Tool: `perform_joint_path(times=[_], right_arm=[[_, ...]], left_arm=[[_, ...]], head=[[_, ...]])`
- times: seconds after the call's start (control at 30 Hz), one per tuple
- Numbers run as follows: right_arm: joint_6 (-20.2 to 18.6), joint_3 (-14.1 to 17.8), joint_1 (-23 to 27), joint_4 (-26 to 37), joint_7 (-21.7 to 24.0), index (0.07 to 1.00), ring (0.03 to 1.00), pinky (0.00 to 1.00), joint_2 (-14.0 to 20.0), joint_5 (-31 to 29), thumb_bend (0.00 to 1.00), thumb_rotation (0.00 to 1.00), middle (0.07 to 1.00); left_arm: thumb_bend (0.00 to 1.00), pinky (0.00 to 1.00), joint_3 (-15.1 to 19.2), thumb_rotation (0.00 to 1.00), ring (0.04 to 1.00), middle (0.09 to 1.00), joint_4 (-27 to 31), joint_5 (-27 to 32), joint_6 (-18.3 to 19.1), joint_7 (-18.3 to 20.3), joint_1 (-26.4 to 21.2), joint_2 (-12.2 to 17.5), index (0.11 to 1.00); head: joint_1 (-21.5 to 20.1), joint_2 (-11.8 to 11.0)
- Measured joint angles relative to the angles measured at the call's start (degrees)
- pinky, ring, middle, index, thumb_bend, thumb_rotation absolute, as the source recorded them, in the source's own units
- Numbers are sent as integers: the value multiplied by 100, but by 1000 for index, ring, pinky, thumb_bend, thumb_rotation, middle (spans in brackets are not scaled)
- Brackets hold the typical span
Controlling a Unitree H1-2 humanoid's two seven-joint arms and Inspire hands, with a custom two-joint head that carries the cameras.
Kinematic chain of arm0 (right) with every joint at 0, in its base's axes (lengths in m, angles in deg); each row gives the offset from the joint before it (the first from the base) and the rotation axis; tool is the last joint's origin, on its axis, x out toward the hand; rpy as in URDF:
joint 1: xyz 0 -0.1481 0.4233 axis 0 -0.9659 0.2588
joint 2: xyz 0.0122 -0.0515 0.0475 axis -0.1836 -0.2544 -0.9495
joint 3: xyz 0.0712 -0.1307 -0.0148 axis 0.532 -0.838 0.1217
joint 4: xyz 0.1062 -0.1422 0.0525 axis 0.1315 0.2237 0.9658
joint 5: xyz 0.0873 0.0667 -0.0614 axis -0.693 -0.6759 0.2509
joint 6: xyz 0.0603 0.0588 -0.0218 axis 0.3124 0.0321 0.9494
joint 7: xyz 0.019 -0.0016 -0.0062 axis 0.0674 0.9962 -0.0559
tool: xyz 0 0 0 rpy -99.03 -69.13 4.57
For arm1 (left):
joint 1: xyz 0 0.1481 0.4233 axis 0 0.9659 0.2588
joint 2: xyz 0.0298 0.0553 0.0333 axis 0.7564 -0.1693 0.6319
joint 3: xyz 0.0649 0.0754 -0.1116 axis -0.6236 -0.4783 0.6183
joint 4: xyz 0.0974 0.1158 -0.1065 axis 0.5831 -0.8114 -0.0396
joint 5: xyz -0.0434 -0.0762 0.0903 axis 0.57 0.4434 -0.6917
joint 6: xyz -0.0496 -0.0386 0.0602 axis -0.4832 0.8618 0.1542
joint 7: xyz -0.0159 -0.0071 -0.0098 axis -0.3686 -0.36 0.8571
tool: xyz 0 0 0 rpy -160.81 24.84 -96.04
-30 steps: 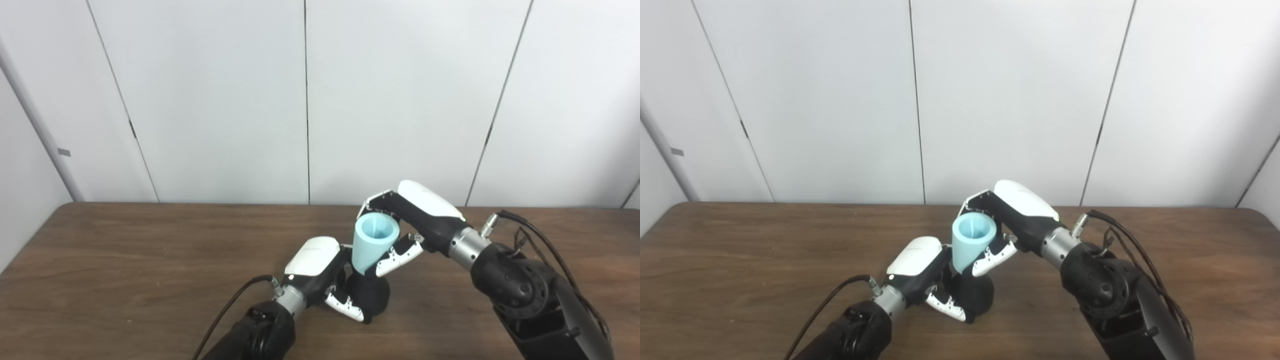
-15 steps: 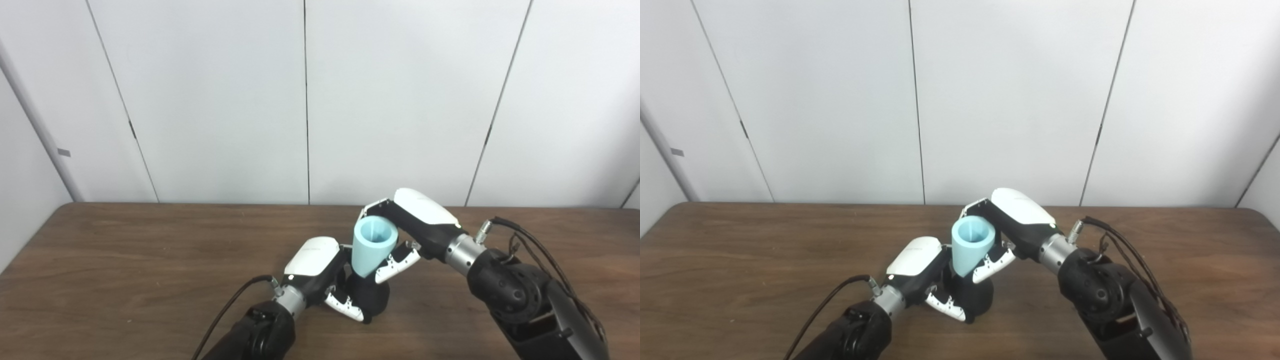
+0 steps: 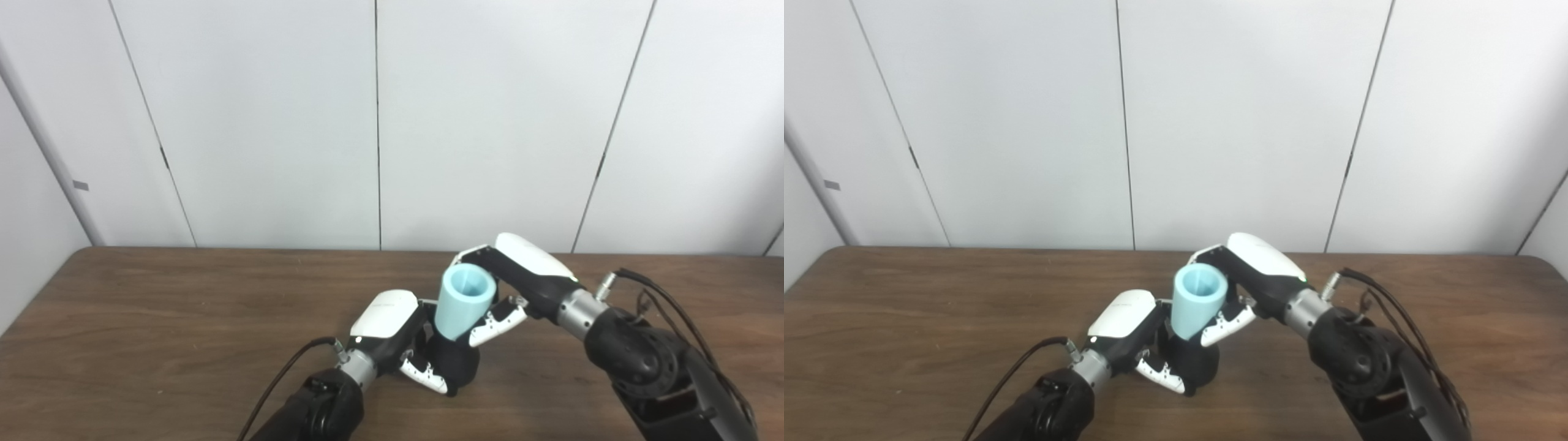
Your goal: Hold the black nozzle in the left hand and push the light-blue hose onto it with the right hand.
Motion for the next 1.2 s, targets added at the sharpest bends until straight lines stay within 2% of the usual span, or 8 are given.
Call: perform_joint_path(times=[0.07, 0.2, 0.47, 0.6, 0.7, 0.83, 1.0, 1.2], right_arm=[[-2, 106, -20, 5, -61, 995, 862, 643, 1, 16, 984, 549, 939], [-62, 222, 44, 210, -69, 1000, 982, 695, 1, 23, 1000, 535, 997], [-302, 569, 105, 523, 44, 1000, 1000, 971, 22, -218, 1000, 492, 1000], [-220, 736, -5, 708, 66, 1000, 1000, 999, 20, -751, 1000, 482, 1000], [200, 704, -95, 760, 253, 1000, 1000, 972, 160, -1166, 911, 600, 1000], [862, 434, -99, 852, 910, 987, 1000, 903, 746, -1704, 679, 825, 1000], [1227, 264, -87, 849, 1140, 1000, 1000, 973, 933, -1725, 709, 994, 1000], [1409, -16, 43, 849, 1299, 1000, 1000, 1000, 940, -1353, 793, 1000, 1000]], left_arm=[[525, 367, 11, 0, 411, 429, 0, 0, -3, 0, 3, 9, 494], [525, 368, 12, 0, 413, 428, -1, 0, -12, 0, 4, 6, 495], [525, 359, 23, 0, 399, 420, -51, 0, -68, -1, -12, 0, 494], [525, 346, 23, 0, 389, 419, -74, 0, -81, -8, -20, -9, 493], [524, 327, 21, 0, 376, 414, -105, 0, -89, -10, -38, -23, 492], [525, 334, 29, 0, 376, 416, -118, 0, -120, -19, -38, -19, 490], [525, 345, 46, 0, 382, 416, -133, 1, -164, -22, -36, -5, 491], [524, 351, 52, 0, 383, 415, -138, 1, -180, -24, -35, -8, 491]], head=[[-9, 0], [-9, -9], [-53, -9], [-18, -9], [-26, 9], [-9, 26], [-9, 44], [-18, 53]])
